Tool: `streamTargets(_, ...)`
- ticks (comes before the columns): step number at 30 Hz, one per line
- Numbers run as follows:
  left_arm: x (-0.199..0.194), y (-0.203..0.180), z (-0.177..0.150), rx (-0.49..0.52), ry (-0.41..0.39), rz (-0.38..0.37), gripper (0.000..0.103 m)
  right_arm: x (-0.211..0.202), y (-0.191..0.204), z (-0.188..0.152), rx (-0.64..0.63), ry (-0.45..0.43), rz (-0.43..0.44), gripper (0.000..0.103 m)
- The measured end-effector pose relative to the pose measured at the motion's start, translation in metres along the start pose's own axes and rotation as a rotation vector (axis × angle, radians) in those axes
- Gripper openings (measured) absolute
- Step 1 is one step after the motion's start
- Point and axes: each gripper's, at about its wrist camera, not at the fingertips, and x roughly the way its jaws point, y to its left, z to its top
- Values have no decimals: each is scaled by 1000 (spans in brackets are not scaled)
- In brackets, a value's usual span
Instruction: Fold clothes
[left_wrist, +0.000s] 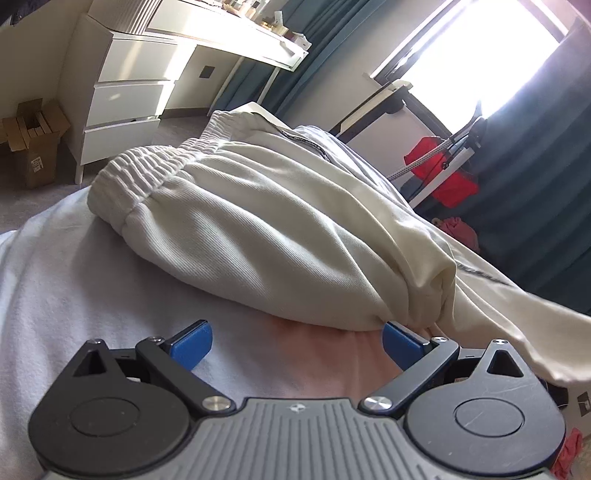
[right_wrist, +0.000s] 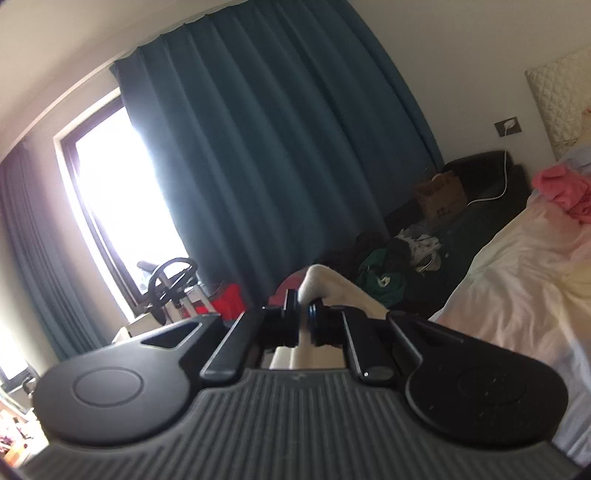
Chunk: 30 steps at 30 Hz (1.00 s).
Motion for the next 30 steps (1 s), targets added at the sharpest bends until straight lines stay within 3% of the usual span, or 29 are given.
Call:
streamTargets(4,-11,12,5,-43,15,-6,100,-34,-28,33,-10,-77,-22,8)
streamTargets(7,-19,17,10,-57,9,6,100,-52,-69,29,53,-72,-73,8)
streamTargets(11,-31,20,17,-35,1,15,100,-60,-136,-11,82,11,-193,8)
streamTargets(17,-45,4,10,57,-16,32,100,-58,-219,-106,134,199,-308,9)
streamTargets(23,-48,-13,-2,139,-24,46,100,-66,-243,-160,37,286,-352,9)
streamTargets(27,-46,-12,-6,152,-8,41,100,-74,-246,-157,71,288,-315,9)
streamTargets(30,-44,-14,-9,161,-1,43,100,-74,-238,-152,23,309,-345,11)
